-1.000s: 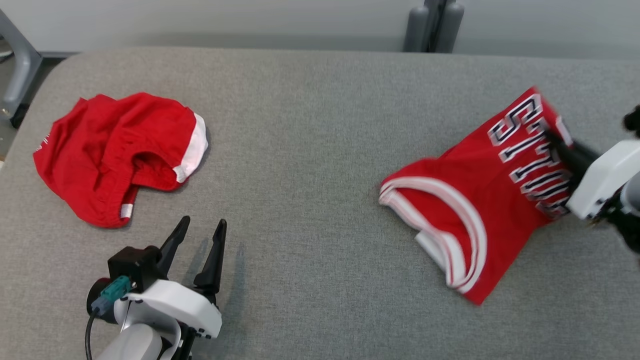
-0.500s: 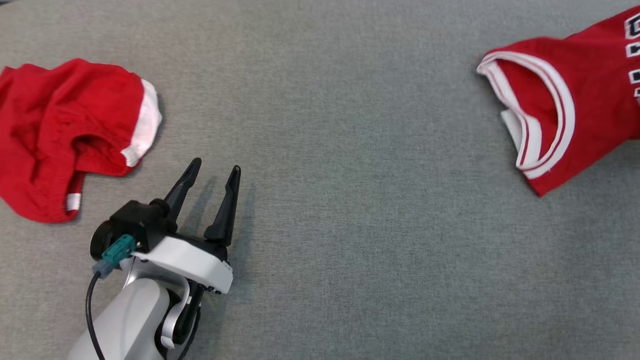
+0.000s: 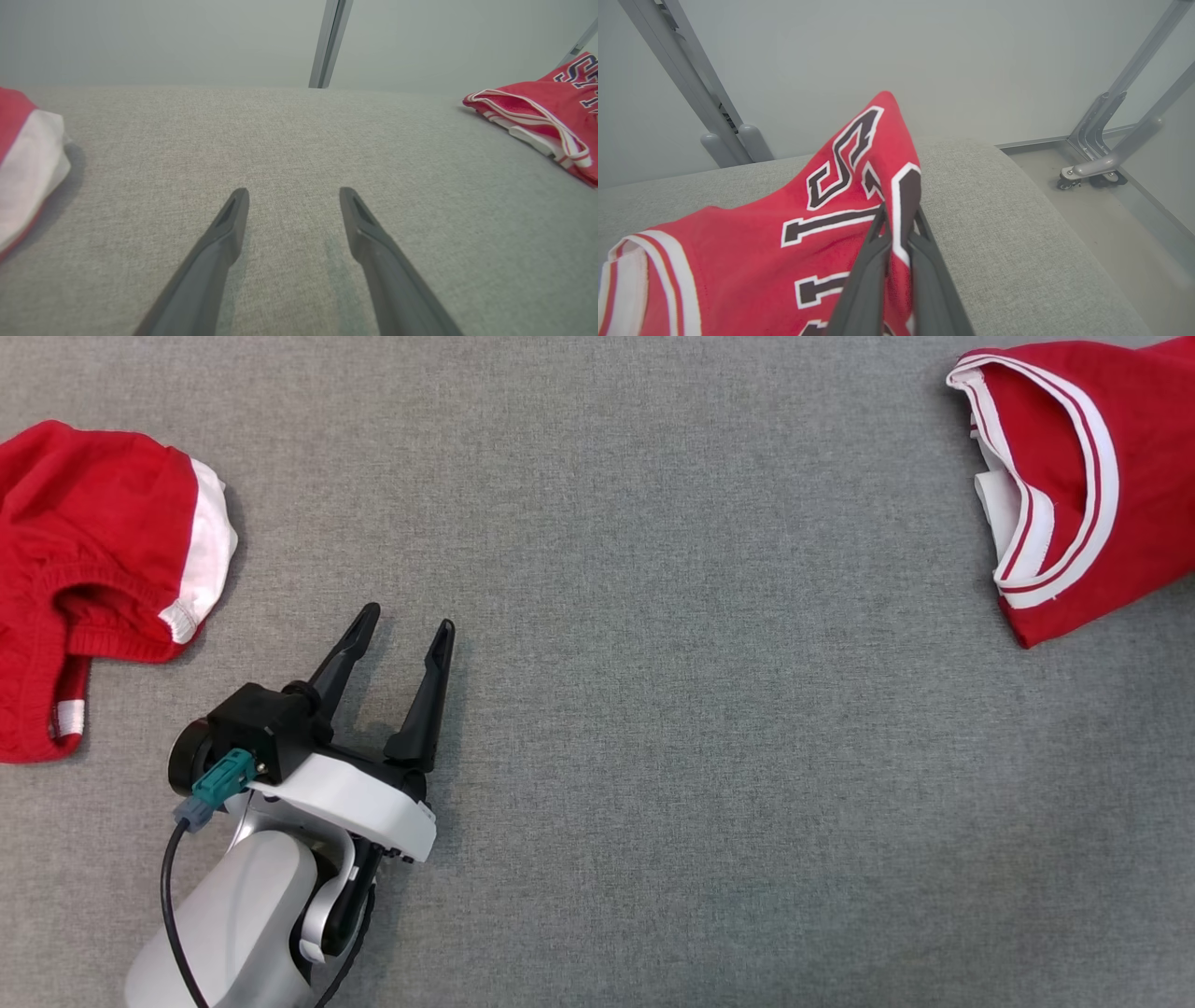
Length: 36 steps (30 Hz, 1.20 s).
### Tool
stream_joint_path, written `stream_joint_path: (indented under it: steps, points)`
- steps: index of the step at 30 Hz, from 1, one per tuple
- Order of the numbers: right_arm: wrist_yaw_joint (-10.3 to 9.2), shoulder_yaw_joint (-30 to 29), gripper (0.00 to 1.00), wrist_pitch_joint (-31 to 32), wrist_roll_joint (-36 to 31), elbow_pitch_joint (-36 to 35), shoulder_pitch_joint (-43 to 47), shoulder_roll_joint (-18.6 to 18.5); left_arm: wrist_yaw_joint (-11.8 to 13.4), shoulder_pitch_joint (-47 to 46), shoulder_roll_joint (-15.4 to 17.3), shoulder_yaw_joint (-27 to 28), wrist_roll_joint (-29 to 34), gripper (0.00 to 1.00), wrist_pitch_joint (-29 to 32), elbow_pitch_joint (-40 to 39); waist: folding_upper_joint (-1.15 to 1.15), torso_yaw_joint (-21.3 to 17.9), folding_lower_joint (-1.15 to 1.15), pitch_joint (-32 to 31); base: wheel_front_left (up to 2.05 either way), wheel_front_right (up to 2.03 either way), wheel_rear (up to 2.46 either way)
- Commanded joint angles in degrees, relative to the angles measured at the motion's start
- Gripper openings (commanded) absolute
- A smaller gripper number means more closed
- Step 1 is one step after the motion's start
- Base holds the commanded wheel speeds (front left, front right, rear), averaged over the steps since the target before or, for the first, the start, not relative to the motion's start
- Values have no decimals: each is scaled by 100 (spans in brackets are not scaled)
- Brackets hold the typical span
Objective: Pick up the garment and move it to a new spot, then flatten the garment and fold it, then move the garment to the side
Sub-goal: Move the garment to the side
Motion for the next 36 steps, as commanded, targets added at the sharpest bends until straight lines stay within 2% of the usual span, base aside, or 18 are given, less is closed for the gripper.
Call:
stream_joint_path:
  steps: [1,2,3,10,19,24,31,36]
  points:
    - [2,-95,18,-115,-146,201,-104,8,-39,-97,20,15,-7,100,-26,48,0,5,0,-41,0,0,0]
    - [2,-130,46,-146,-219,306,-146,10,-48,-95,16,15,-12,100,-26,62,0,10,0,-63,0,0,0]
    - [2,-163,100,-187,-316,398,-189,0,-49,-93,10,14,-16,100,-26,75,0,17,0,-88,0,0,0]
    - [2,-322,100,-665,-852,628,-227,164,-26,112,-11,100,-36,100,-30,134,0,27,0,-491,0,0,0]
    - [2,-243,100,-973,-1130,371,105,709,83,591,0,404,-30,100,-29,29,0,-48,0,-1352,0,0,0]
    - [2,-104,100,-1028,-1049,-268,688,996,208,1003,44,718,54,100,-30,-183,0,-61,0,-1841,0,0,0]
    - [2,-113,100,-1036,-762,-1602,2036,1212,341,1636,59,1170,202,100,-30,-541,0,-72,0,-2352,0,0,0]
    - [2,-178,100,-1037,-591,-2631,3182,1354,256,2059,-24,1381,334,100,-27,-688,0,-67,0,-2678,0,0,0]
